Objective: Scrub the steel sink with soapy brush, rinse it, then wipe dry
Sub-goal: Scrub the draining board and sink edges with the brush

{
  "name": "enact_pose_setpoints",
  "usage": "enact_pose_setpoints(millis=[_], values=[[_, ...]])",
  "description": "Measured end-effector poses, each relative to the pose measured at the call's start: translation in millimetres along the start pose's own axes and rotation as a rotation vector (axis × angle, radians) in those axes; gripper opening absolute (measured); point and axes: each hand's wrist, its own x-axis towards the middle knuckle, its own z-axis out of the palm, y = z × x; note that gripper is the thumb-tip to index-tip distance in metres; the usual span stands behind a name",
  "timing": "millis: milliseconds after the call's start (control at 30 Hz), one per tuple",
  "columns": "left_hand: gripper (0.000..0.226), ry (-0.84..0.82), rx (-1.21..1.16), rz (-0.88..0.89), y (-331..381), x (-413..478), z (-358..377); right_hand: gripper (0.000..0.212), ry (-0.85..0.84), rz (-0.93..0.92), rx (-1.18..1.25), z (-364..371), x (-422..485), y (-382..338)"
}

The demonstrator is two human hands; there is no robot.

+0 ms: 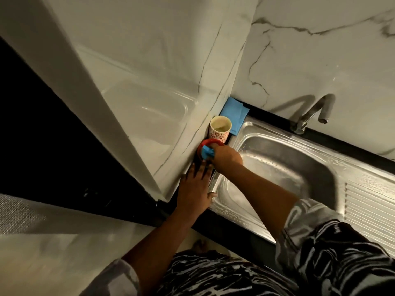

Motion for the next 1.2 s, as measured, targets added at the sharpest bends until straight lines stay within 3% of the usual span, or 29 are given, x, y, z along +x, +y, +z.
enact_pose_setpoints(millis=[167, 367, 467, 533, 633, 700, 767, 867, 1067, 1200], values=[[0.106, 0.004, 0.032, -0.009, 5.1, 3.5, -8.0, 0.045, 0.063, 0.048, -0.086, -0.4, 8.4, 1.4], [0.109, -0.008, 0.018, -0.033, 10.6, 2.6, -8.7, 0.049, 0.001, 0.046, 0.12, 7.8, 7.8, 4.0], [0.107, -0.019, 0.027, -0.04, 15.1, 2.1, -13.8, 0.048, 0.021, 0.146, 0.402, -3.2, 3.5, 28.6], [0.106, 0.004, 0.034, -0.041, 21.0, 1.0, -16.0, 0.045, 0.036, 0.277, 0.833, -8.6, -5.4, 45.2], [0.103, 0.072, 0.06, 0.028, 39.4, -2.6, -15.1, 0.029, -0.083, 0.387, 1.377, -20.7, -27.7, 76.3], [0.1, 0.058, 0.08, 0.092, 63.7, -4.0, -9.8, 0.016, -0.167, 0.409, 1.601, -30.4, -53.3, 107.0], [0.097, 0.02, 0.06, 0.15, 89.6, -5.0, -2.4, 0.018, -0.195, 0.436, 1.767, -33.0, -82.8, 140.3], [0.092, -0.014, 0.039, 0.275, 146.9, -3.5, 7.0, 0.015, -0.134, 0.453, 1.948, -34.1, -141.5, 207.7], [0.094, -0.122, 0.056, 0.478, 290.1, -0.3, 27.2, 0.012, 0.225, 0.644, 1.878, -28.9, -293.3, 379.3], [0.1, -0.205, 0.114, 0.473, 381.7, 1.5, 56.2, 0.021, 0.454, 0.885, 1.37, -19.1, -389.8, 507.7]])
